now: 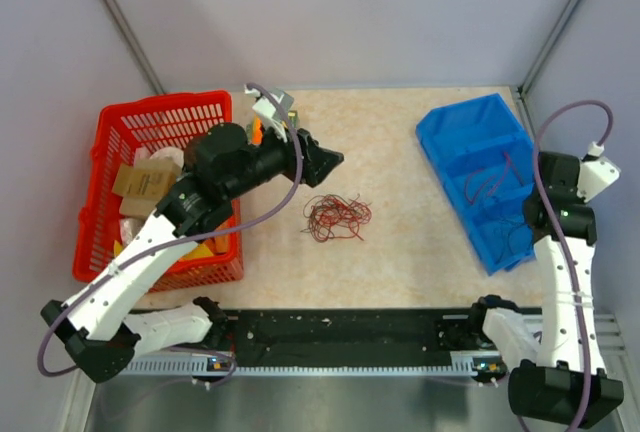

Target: Untangle the cables

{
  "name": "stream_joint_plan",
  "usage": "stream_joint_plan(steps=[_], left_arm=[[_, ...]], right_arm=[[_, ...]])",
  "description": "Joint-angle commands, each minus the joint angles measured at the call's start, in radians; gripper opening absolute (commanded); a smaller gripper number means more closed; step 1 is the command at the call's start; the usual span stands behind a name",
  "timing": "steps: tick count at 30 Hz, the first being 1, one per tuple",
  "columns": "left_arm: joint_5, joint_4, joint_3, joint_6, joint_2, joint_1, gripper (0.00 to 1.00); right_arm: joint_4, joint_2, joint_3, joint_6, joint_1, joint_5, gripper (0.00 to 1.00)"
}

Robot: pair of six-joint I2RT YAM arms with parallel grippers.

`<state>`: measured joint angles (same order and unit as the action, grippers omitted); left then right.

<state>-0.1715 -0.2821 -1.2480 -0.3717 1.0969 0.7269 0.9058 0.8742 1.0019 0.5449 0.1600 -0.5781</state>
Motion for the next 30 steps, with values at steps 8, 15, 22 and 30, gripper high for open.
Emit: stream_joint_plan(steps=[8, 15, 22, 30], left_arm=[[0.121, 0.035, 0.111, 0.204, -0.147, -0.004, 0.76], [0.15, 0.117, 0.251, 0.232, -0.193, -0.004, 0.75], [0.161, 0.129, 0.283, 0.252, -0.242, 0.009, 0.75], [0.217, 0.121, 0.286, 0.269, -0.255, 0.012, 0.75]], right_arm=[[-0.117, 0.011, -0.1, 0.159, 0.128, -0.144, 0.0], [-0.217, 0.098, -0.126, 0.075, 0.128, 0.004, 0.0], [-0.225, 0.212, -0.153, 0.081, 0.127, 0.073, 0.0], [-0.246, 0.241, -0.137, 0.003, 0.122, 0.135, 0.21]])
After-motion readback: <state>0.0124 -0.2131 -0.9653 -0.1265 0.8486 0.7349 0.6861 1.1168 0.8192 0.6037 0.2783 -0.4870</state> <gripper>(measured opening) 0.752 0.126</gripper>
